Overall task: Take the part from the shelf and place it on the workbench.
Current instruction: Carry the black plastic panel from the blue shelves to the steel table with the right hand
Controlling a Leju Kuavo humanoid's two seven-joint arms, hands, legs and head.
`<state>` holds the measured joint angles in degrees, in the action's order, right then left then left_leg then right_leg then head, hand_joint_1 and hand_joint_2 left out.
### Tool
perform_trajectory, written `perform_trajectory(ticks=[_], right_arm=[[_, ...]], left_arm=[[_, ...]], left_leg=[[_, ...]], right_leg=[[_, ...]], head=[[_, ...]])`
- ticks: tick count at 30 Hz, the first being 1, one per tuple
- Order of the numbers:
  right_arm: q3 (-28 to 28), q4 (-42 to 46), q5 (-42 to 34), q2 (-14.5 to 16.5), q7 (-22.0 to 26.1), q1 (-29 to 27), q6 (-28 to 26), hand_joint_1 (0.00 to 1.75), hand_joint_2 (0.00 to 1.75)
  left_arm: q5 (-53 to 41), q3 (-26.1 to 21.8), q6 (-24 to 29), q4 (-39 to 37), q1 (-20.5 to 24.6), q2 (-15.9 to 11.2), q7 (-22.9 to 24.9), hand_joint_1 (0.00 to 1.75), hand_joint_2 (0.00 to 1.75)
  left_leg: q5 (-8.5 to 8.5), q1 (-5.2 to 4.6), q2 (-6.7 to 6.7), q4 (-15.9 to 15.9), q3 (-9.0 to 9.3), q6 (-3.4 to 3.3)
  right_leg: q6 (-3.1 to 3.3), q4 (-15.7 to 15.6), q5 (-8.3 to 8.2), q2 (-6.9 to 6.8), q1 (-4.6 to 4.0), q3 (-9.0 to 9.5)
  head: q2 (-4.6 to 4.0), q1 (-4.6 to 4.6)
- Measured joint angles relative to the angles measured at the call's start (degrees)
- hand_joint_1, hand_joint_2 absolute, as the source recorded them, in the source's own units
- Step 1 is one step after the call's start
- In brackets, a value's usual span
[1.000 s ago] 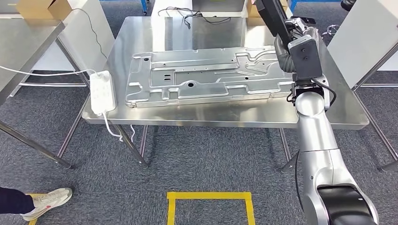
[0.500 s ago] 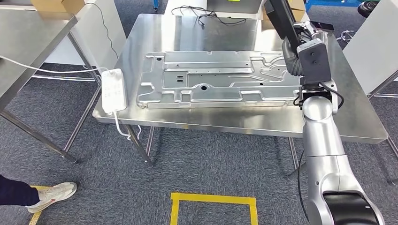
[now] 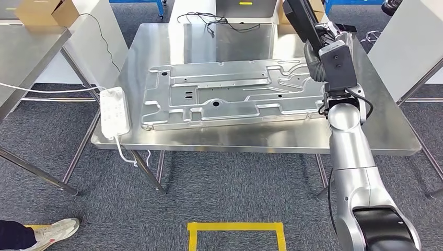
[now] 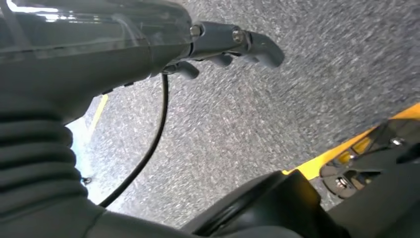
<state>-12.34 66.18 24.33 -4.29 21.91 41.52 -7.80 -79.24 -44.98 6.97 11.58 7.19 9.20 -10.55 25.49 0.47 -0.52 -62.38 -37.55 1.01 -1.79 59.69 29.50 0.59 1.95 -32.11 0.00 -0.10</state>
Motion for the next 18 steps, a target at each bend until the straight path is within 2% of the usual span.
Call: perform_trajectory(ticks=[3, 5, 7, 9, 10, 11, 12, 13, 14, 15, 16, 18], right_arm=[[0.0, 0.1, 0.0, 0.0, 0.0, -0.2, 0.0, 1.75, 1.75], [0.1, 0.3, 0.0, 0.0, 0.0, -0.2, 0.0, 1.75, 1.75], [0.2, 0.4, 0.0, 0.0, 0.1, -0.1, 0.0, 1.75, 1.75], [0.3, 0.4, 0.0, -0.1, 0.1, -0.4, 0.0, 1.75, 1.75], [0.3, 0.4, 0.0, -0.1, 0.0, -0.7, 0.0, 1.75, 1.75], [0.4, 0.4, 0.0, -0.1, 0.0, -0.9, 0.0, 1.75, 1.75], [0.4, 0.4, 0.0, -0.1, 0.0, -1.0, 0.0, 1.75, 1.75], [0.4, 0.4, 0.0, -0.2, 0.0, -1.0, 0.0, 1.75, 1.75], [0.5, 0.4, 0.0, -0.2, 0.1, -1.0, 0.0, 1.75, 1.75], [0.5, 0.5, 0.0, -0.2, 0.1, -0.8, 0.0, 1.75, 1.75], [0.5, 0.5, 0.0, -0.2, 0.0, -0.8, 0.0, 1.75, 1.75], [0.5, 0.5, 0.0, -0.3, 0.0, -0.9, 0.0, 1.75, 1.75]], left_arm=[[0.0, 0.0, 0.0, 0.0, 0.0, 0.0, 0.0, 0.00, 1.75], [0.0, 0.0, 0.0, 0.0, 0.0, 0.0, 0.0, 0.00, 1.75], [-0.1, 0.0, 0.0, 0.0, 0.0, 0.0, -0.1, 0.00, 1.75], [-0.1, 0.0, 0.0, 0.0, 0.0, 0.0, -0.1, 0.00, 1.75], [-0.1, 0.0, 0.0, 0.0, 0.0, 0.0, -0.1, 0.00, 1.75], [-0.1, 0.0, 0.0, 0.0, 0.0, 0.0, 0.0, 0.00, 1.75], [-0.1, 0.0, 0.0, 0.0, 0.0, 0.0, 0.0, 0.00, 1.75], [-0.1, 0.0, 0.0, 0.0, -0.1, 0.0, 0.0, 0.00, 1.75], [-0.1, 0.0, 0.0, 0.0, -0.1, 0.0, 0.0, 0.00, 1.75], [-0.1, 0.0, 0.0, 0.0, 0.0, 0.0, 0.0, 0.00, 1.75], [-0.1, 0.0, 0.0, 0.0, 0.0, 0.0, 0.0, 0.00, 1.75], [-0.1, 0.0, 0.0, 0.0, 0.0, 0.0, 0.0, 0.00, 1.75]], left_leg=[[0.84, -0.22, -0.17, 1.3, 0.42, -0.53], [0.89, -0.07, -0.24, 1.6, 0.68, -1.14], [1.04, 0.03, -0.22, 1.8, 0.93, -1.63], [1.30, 0.00, -0.18, 1.8, 1.11, -1.97], [1.47, -0.03, -0.19, 1.8, 1.29, -2.07], [1.67, -0.05, -0.22, 1.8, 1.55, -2.12], [1.92, -0.05, -0.26, 1.8, 1.90, -2.10], [2.20, -0.06, -0.31, 1.8, 2.27, -2.00], [2.48, -0.15, -0.37, 1.7, 2.53, -1.82], [2.68, -0.21, -0.42, 1.7, 2.61, -1.61], [2.77, -0.28, -0.44, 1.7, 2.55, -1.37], [2.79, -0.38, -0.39, 1.8, 2.49, -0.94]], right_leg=[[-0.83, -0.5, 0.06, 0.02, -0.06, -0.08], [-1.20, 0.7, 1.00, -0.12, -0.08, -0.70], [-1.30, 6.2, 3.52, -0.21, -0.23, -3.65], [-1.29, 13.9, 5.77, -0.20, -0.39, -8.26], [-1.28, 15.8, 5.55, -0.20, -0.41, -9.79], [-1.24, 15.8, 4.28, -0.21, -0.43, -10.48], [-1.16, 13.2, 1.88, -0.21, -0.46, -9.83], [-1.03, 9.2, -0.91, -0.22, -0.51, -8.46], [-0.89, 5.5, -2.95, -0.24, -0.64, -7.00], [-0.73, 2.5, -3.99, -0.24, -0.82, -5.66], [-0.61, 0.9, -4.13, -0.23, -0.98, -4.92], [-0.34, 0.0, -3.40, -0.16, -1.04, -4.38]], head=[[0.00, -0.01], [0.00, 0.15], [0.00, 0.75], [0.00, 1.47], [0.00, 1.73], [0.00, 2.00], [0.00, 2.28], [0.00, 2.57], [0.00, 2.78], [0.00, 2.96], [0.00, 3.03], [0.00, 2.93]])
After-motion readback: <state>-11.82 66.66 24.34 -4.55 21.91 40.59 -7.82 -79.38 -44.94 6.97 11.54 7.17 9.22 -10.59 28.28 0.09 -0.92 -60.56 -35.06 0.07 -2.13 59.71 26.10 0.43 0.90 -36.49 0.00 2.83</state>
